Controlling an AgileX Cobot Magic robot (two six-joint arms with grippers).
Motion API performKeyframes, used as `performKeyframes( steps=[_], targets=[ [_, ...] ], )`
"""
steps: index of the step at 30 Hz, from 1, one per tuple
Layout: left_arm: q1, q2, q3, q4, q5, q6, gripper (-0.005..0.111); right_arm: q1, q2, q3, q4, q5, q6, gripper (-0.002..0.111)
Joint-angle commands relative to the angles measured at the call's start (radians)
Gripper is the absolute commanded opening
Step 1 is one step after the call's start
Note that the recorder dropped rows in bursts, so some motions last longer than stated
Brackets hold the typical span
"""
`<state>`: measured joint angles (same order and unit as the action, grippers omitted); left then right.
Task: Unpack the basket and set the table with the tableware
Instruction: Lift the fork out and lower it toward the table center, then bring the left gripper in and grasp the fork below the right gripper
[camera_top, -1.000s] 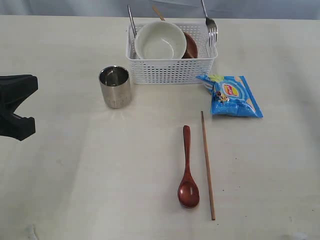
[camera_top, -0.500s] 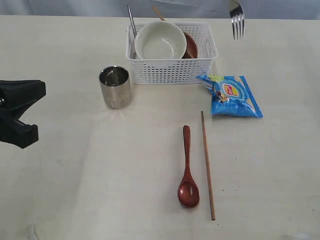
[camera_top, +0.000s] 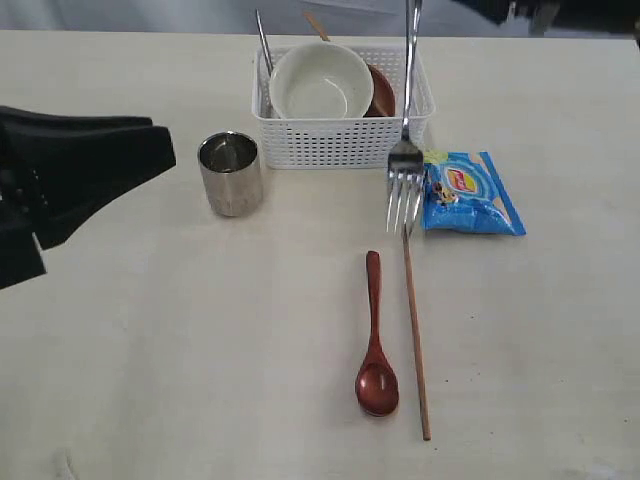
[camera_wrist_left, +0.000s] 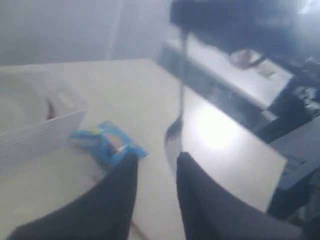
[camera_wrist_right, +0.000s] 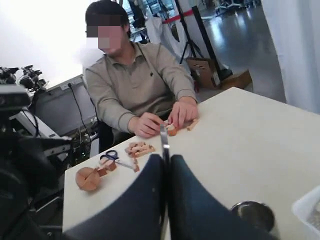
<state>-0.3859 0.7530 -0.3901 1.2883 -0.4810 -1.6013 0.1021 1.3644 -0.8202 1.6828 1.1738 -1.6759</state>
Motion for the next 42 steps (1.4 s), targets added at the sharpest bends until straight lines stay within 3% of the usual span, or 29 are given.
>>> performKeyframes(
  steps=[1, 6, 11, 14, 17, 24, 33, 42],
  targets=[
    [-0.008, 0.054, -0.01, -0.214, -0.168, 0.156, 0.046, 0.056, -0.124, 0.159, 0.062, -0.001, -0.105, 0.0],
    [-0.008, 0.229, -0.018, -0.323, -0.319, 0.287, 0.047, 0.111, -0.198, 0.214, 0.062, -0.003, -0.104, 0.0],
    [-0.008, 0.469, -0.073, -0.329, -0.566, 0.35, 0.048, 0.115, -0.219, 0.216, 0.062, -0.005, -0.074, 0.0],
    [-0.008, 0.585, -0.121, -0.317, -0.671, 0.387, 0.058, 0.115, -0.219, 0.216, 0.062, -0.018, -0.074, 0.0],
    [-0.008, 0.675, -0.16, -0.284, -0.684, 0.398, 0.068, 0.115, -0.219, 0.216, 0.062, -0.015, -0.074, 0.0],
    [-0.008, 0.803, -0.201, -0.27, -0.74, 0.48, 0.068, 0.115, -0.219, 0.216, 0.062, -0.032, -0.074, 0.0],
    [-0.008, 0.818, -0.201, -0.284, -0.74, 0.568, 0.068, 0.115, -0.212, 0.216, 0.062, -0.105, -0.045, 0.0],
    [-0.073, 0.818, -0.227, -0.337, -0.74, 0.636, 0.068, 0.115, -0.212, 0.216, 0.062, -0.142, -0.016, 0.0]
  ],
)
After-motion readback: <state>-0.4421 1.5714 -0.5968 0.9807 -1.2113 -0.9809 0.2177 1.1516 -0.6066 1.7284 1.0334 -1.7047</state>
